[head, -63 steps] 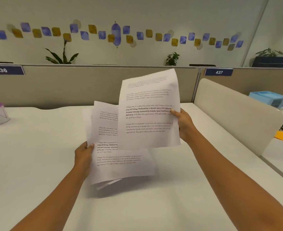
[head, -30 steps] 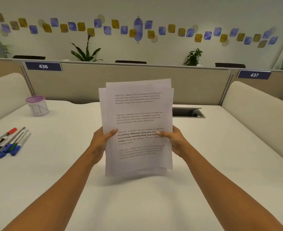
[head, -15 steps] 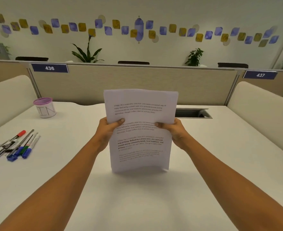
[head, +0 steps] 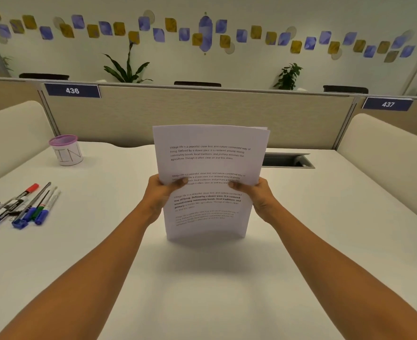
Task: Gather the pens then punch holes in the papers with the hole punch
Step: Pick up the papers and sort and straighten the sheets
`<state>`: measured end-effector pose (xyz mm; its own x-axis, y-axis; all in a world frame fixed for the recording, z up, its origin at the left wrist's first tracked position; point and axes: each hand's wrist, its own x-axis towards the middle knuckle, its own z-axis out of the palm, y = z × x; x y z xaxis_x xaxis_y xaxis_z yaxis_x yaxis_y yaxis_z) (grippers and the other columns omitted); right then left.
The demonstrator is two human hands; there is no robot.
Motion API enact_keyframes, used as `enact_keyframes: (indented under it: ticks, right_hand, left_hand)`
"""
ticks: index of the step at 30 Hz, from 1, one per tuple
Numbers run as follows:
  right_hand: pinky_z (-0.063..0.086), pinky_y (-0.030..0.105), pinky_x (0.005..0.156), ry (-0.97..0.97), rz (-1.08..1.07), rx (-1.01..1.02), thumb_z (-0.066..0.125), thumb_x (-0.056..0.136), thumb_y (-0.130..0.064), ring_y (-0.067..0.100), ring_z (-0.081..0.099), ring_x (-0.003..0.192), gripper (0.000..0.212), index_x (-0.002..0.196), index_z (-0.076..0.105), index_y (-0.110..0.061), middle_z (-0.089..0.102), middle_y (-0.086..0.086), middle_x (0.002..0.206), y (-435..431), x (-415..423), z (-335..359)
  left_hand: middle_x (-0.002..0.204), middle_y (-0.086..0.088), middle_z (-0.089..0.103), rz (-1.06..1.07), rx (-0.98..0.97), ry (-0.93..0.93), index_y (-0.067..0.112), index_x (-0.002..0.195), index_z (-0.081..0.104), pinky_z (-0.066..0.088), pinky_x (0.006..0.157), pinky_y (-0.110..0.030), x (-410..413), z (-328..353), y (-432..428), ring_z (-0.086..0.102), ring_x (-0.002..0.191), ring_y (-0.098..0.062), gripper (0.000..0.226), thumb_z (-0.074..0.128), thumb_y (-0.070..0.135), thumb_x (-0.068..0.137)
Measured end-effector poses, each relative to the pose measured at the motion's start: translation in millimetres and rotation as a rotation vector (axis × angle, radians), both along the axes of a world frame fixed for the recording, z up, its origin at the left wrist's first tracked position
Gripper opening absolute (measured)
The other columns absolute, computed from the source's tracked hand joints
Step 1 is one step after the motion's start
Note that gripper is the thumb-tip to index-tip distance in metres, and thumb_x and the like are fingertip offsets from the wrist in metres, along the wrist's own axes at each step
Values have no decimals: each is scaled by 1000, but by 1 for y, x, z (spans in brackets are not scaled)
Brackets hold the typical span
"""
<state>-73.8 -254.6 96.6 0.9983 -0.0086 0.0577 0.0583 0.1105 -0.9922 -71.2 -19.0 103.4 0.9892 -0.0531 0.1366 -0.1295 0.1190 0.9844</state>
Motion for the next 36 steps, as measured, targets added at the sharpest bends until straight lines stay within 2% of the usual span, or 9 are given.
enact_keyframes:
  ticks: [6, 10, 13, 18, 21, 24, 28, 33, 36]
  right_hand:
    - [56, 43, 77, -40, -15, -3, 77, 67, -6, 28, 66, 86, 30, 92, 67, -18, 71, 5, 94, -1, 4, 11]
    - [54, 41, 78, -60, -9, -15, 76, 69, -6, 27, 65, 87, 37, 104, 65, -9, 69, 9, 98, -8, 6, 18]
    - [55, 40, 78, -31, -11, -31, 73, 75, -4, 29, 65, 91, 32, 105, 65, -9, 69, 11, 101, -11, 4, 11]
    - [55, 46, 82, -20, -21, -42, 73, 73, -4, 29, 65, 88, 26, 94, 66, -17, 69, 8, 97, -8, 3, 8]
    - [54, 48, 83, -45, -35, -57, 72, 75, -4, 31, 64, 89, 28, 100, 65, -14, 68, 11, 100, -8, 6, 13]
    - [53, 49, 85, -53, -33, -64, 71, 76, -4, 34, 63, 92, 33, 107, 63, -9, 67, 15, 106, -9, 8, 14]
    - [54, 42, 81, -17, -24, -64, 75, 72, -3, 26, 66, 86, 26, 94, 68, -15, 69, 11, 99, -8, 3, 0]
    - [55, 41, 83, 48, -17, -132, 75, 72, -4, 28, 63, 90, 28, 97, 68, -16, 69, 10, 102, -6, -8, -34]
    - [55, 30, 77, 72, 0, -164, 74, 75, -9, 24, 64, 87, 23, 95, 68, -18, 70, 5, 97, -11, -14, -48]
  left_hand:
    - [75, 8, 75, 4, -5, -40, 20, 85, 68, 57, 64, -31, 4, 16, -5, 71, 70, -13, 15, 69, 8, 77]
    - [87, 1, 72, 19, -7, -81, 22, 87, 68, 57, 71, -37, 6, 22, -7, 68, 79, -22, 18, 71, 8, 76]
    - [89, -1, 71, 46, -37, -52, 22, 86, 68, 56, 70, -35, 4, 12, -11, 68, 78, -20, 21, 72, 6, 73]
    - [88, -2, 71, 42, -49, -10, 18, 87, 67, 56, 67, -34, 2, 6, -16, 68, 77, -21, 20, 72, 3, 74]
    - [85, 0, 72, 49, -55, -26, 18, 86, 68, 57, 66, -33, 5, 12, -15, 69, 73, -19, 20, 72, 4, 73]
    - [90, -3, 71, 48, -57, -35, 18, 88, 68, 57, 71, -38, 7, 12, -14, 67, 78, -24, 20, 72, 6, 73]
    - [90, -3, 71, 37, -41, 10, 19, 90, 68, 56, 72, -39, 4, -5, -15, 67, 82, -27, 19, 71, 8, 75]
    - [87, 2, 74, 68, -64, 41, 19, 91, 68, 55, 72, -38, -1, -20, -14, 68, 80, -23, 17, 69, 9, 78]
    - [83, 3, 74, 85, -85, 36, 20, 89, 68, 56, 72, -40, -1, -20, -13, 69, 79, -24, 15, 68, 9, 79]
